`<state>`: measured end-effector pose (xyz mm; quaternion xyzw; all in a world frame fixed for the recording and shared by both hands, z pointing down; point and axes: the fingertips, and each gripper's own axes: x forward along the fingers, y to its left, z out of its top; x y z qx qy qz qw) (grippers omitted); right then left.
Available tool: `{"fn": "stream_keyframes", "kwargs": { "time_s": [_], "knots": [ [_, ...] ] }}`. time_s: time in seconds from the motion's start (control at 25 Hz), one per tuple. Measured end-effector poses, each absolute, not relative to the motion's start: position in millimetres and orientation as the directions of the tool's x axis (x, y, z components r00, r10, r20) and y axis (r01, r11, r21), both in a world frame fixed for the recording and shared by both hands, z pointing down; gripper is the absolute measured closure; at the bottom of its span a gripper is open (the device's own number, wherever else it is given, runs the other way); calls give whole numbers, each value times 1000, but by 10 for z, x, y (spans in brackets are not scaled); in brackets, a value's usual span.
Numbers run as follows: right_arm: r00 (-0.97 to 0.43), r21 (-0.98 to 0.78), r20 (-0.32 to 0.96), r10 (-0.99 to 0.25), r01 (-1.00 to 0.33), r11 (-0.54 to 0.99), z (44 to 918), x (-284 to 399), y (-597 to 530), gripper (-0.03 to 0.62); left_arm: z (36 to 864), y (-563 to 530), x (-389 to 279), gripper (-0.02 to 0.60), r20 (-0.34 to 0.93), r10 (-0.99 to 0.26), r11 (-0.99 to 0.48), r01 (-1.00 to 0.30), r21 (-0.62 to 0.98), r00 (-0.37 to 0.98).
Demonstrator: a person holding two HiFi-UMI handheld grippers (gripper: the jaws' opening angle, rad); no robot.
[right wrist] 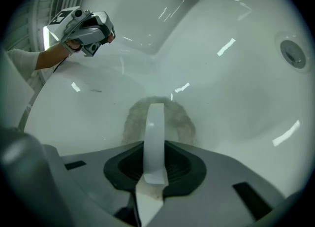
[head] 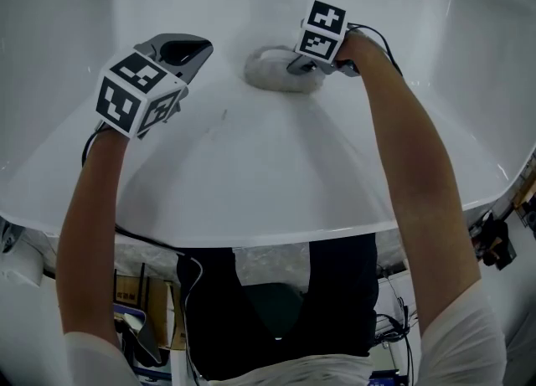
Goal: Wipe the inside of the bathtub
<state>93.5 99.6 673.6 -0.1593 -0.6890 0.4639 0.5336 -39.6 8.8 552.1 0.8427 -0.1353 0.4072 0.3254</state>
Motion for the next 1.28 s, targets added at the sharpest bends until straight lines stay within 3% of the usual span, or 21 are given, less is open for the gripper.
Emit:
{"fn": "stream_keyframes", "kwargs": {
  "time_s": [1.28],
  "knots": [
    [-367,-778,623,691,-202,595,6799,-1099,650,500,5406,-187,-2096,569,785,-10,-721,-549,424,620]
  ]
}}
